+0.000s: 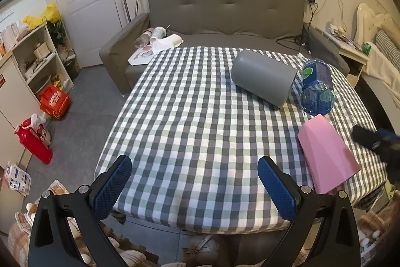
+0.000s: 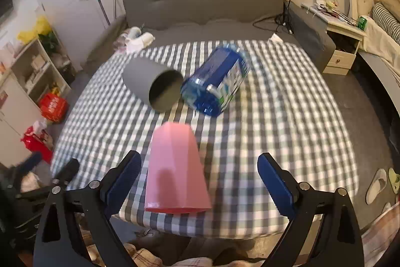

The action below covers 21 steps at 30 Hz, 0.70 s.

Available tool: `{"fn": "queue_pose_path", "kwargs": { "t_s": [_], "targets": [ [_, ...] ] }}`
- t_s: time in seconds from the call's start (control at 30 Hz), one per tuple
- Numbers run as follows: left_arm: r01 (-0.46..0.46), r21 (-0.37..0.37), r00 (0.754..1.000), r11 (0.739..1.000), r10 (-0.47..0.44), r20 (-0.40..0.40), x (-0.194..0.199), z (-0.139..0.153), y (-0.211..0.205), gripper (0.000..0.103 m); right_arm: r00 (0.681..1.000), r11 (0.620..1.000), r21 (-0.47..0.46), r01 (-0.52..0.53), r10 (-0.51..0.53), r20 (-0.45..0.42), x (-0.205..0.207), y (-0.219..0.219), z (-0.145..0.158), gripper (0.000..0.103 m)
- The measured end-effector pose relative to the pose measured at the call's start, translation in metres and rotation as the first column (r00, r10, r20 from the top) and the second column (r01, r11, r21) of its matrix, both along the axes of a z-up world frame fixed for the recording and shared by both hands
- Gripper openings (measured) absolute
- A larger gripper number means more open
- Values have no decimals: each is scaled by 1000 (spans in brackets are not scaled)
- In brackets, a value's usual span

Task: Flip cup upside down
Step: 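Lift the pink cup with the right gripper toward the left gripper, then grasp the pink cup with the left gripper while the right gripper releases it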

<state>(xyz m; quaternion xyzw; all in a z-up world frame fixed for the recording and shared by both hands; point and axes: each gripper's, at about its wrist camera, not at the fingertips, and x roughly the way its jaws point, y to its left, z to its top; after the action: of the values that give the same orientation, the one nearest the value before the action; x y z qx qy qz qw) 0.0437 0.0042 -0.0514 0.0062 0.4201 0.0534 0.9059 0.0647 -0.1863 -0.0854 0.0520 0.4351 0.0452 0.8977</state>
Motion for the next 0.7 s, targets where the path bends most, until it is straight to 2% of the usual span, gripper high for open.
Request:
{"fn": "queue_pose_path", "kwargs": {
  "t_s": [0.07, 0.13, 0.3, 0.4, 0.57, 0.7],
  "targets": [
    [6, 3, 1000, 1000, -6, -9, 0, 4, -5, 103, 1000, 1000, 11, -19, 19, 16, -2, -13, 14, 95],
    [16, -7, 1000, 1000, -16, -18, 0, 8, -14, 103, 999, 999, -18, -30, 30, 38, -6, -25, 26, 95],
    [63, -130, 994, 990, -74, -84, 12, 16, -42, 103, 997, 996, -84, -33, 39, 64, -11, -52, 39, 95],
    [105, -171, 987, 980, -124, -105, 19, 19, -62, 103, 997, 995, -96, -7, 14, 71, -13, -71, 37, 95],
    [161, -144, 973, 976, -182, -145, 38, 20, -93, 103, 998, 997, -68, 25, -20, 64, -11, -91, 33, 95],
    [176, -144, 955, 974, -204, -216, 58, 10, -111, 103, 997, 997, -60, 44, -40, 67, -10, -100, 31, 95]
  ]
}}
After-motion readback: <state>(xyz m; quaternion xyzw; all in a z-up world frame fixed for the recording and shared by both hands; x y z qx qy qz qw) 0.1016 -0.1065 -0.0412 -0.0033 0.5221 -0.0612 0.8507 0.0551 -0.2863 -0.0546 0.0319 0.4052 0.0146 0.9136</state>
